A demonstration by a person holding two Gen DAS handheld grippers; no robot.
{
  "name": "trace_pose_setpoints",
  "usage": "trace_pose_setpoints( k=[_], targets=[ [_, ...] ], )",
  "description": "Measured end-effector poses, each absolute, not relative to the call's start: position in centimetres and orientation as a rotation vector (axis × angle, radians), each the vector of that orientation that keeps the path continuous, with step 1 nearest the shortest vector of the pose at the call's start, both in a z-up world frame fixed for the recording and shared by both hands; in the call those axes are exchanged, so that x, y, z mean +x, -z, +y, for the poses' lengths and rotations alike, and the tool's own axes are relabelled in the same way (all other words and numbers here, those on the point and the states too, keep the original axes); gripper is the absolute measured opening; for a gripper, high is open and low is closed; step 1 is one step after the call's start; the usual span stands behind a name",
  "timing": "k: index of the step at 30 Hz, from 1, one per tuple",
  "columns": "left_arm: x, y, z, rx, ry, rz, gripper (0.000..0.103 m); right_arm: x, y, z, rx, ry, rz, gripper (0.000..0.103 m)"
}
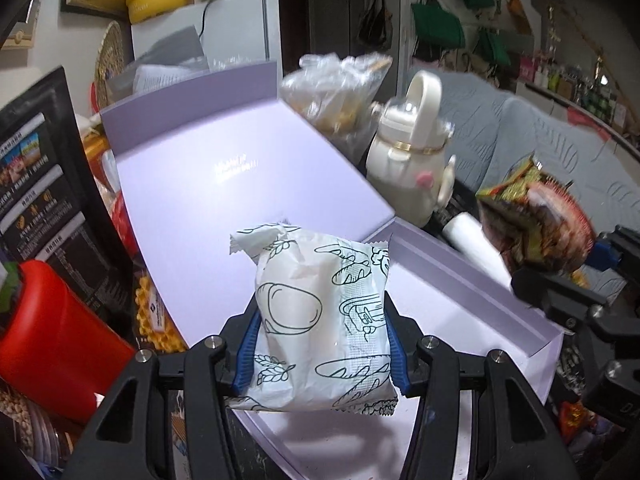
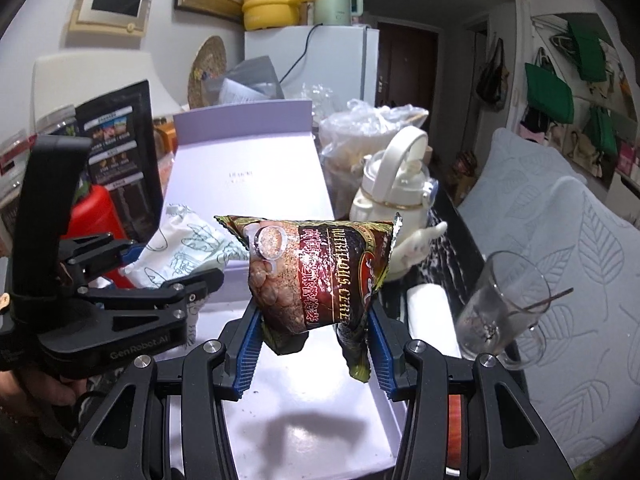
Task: Organize soft objects
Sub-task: 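Lower the white bag into the box and open the left tool while the right releases the cereal bag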
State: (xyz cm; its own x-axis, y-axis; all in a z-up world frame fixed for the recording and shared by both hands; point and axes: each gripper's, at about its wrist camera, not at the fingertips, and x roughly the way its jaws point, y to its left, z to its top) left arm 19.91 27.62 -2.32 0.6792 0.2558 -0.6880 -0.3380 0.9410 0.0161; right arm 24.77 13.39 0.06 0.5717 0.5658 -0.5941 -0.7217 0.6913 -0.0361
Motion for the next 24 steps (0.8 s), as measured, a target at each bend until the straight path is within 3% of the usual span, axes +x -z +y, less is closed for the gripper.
trace_pose_setpoints(
  k=[17, 19, 23, 24],
  targets=[
    [21.7, 6.6, 29.8, -0.250, -0.348, 0.950, 0.053, 27.1, 1.8, 15.0, -0.300, -0.753, 0.653, 0.047],
    [21.7, 6.7, 29.9, -0.261, -0.356, 0.960, 0.058, 27.3, 1.9, 15.1, -0.303, -0.754, 0.657, 0.047],
    [21.2, 5.7, 29.6, -0.222, -0.393, 0.919, 0.080, 27.7, 2.2, 15.3, -0.310, -0.754, 0.667, 0.047],
    [21.1, 5.3, 29.6, -0.219, -0.402, 0.905, 0.080, 27.8, 2.3, 15.4, -0.311, -0.755, 0.670, 0.047]
  ],
)
